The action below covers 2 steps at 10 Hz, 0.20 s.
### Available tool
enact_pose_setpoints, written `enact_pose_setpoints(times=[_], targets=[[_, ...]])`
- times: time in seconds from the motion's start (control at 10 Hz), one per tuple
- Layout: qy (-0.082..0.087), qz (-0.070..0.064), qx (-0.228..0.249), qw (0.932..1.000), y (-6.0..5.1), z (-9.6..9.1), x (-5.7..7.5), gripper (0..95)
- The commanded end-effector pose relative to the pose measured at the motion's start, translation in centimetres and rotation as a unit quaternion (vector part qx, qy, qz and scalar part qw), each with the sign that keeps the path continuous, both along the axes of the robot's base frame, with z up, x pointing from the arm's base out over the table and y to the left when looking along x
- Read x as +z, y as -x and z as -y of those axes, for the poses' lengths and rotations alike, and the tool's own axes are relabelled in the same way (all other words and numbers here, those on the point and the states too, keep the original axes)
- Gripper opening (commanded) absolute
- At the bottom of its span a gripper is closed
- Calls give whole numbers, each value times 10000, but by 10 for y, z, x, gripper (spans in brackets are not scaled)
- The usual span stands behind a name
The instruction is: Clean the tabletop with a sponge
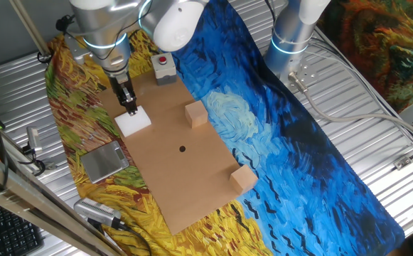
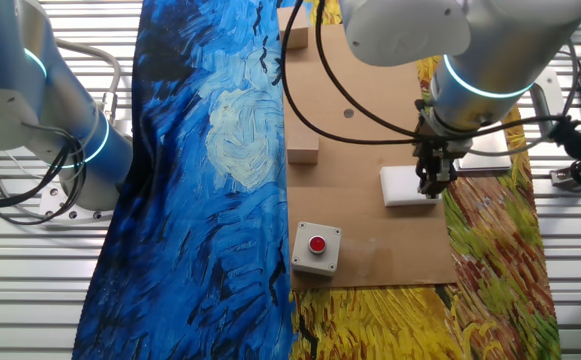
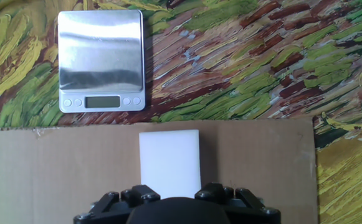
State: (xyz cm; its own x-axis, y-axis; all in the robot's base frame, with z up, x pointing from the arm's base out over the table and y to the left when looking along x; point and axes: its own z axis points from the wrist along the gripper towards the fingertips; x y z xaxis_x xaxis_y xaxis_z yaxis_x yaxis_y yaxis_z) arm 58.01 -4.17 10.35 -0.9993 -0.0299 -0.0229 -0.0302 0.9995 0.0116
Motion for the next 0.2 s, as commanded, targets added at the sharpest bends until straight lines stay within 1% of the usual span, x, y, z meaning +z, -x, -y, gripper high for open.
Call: enact_pose_setpoints(times=[0.1,0.2], targets=[[-34,-3,-6,10000,1,0,0,570],[-56,-3,-11,10000,1,0,0,570]])
